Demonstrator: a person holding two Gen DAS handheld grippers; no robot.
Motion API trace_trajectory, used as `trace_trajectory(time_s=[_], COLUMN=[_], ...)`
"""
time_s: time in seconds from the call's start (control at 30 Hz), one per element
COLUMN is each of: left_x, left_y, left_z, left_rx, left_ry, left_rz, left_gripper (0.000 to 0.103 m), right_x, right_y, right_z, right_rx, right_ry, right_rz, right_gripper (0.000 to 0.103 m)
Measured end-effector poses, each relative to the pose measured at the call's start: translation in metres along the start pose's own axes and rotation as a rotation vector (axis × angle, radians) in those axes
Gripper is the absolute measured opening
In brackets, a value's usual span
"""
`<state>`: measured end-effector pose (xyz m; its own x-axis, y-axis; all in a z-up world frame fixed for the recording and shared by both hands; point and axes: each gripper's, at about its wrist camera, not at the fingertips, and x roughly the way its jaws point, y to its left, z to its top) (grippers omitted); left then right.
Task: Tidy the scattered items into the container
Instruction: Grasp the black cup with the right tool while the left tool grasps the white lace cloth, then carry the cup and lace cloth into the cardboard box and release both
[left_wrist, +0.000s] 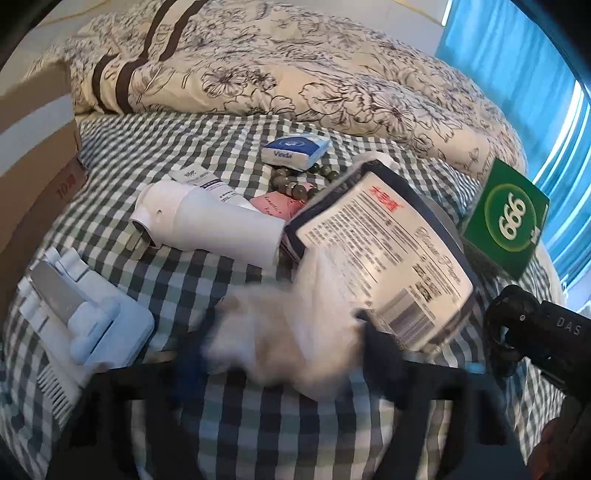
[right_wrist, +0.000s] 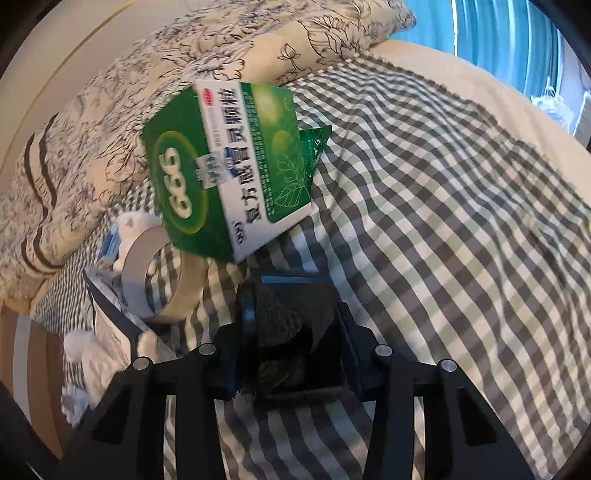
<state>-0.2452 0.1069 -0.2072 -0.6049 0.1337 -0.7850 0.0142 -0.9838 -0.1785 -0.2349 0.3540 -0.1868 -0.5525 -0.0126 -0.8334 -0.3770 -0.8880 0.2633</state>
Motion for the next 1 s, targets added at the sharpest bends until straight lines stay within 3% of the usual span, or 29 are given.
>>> trace_trajectory(time_s=[0.03,0.1,0.17,0.5,0.77,1.0], left_x=[-0.002,-0.009,-0.019,-0.096,-0.172,-0.224], left_y=[-0.001,-0.001,0.001,0.003,-0.015,0.004], left_z=[-0.002,-0.006,-0.009,-0.015,-0.018,-0.026], left_rx=[0.008,0.017,0.015,0.029,0.077,0.071], left_ry=[0.007,0.010,0.000,-0.091,-0.196,-0.248], left_rz=[0.003,-0.001,0.004,0.039,0.023,0.033], left_gripper=[0.030,0.026,0.023,0.023,0.023,0.023], right_x=[-0.006,-0.015,-0.024,-0.095,-0.167,-0.208], right_y=[0.000,-0.001,-0.002,-0.010,0.013,0.039], right_z=[-0.004,-0.010,-0.015,-0.037,-0.057,-0.091], right_rx=[-0.008,-0.025,-0.043,-0.055,-0.138,-0.220], right_ry=[-0.002,-0.001,0.005,-0.044,-0.121,-0.138], right_rz=[0.003,0.008,0.026,0.097,0.141,0.167], right_gripper=[0.033,0.011,0.009,0.009,0.009,0.009])
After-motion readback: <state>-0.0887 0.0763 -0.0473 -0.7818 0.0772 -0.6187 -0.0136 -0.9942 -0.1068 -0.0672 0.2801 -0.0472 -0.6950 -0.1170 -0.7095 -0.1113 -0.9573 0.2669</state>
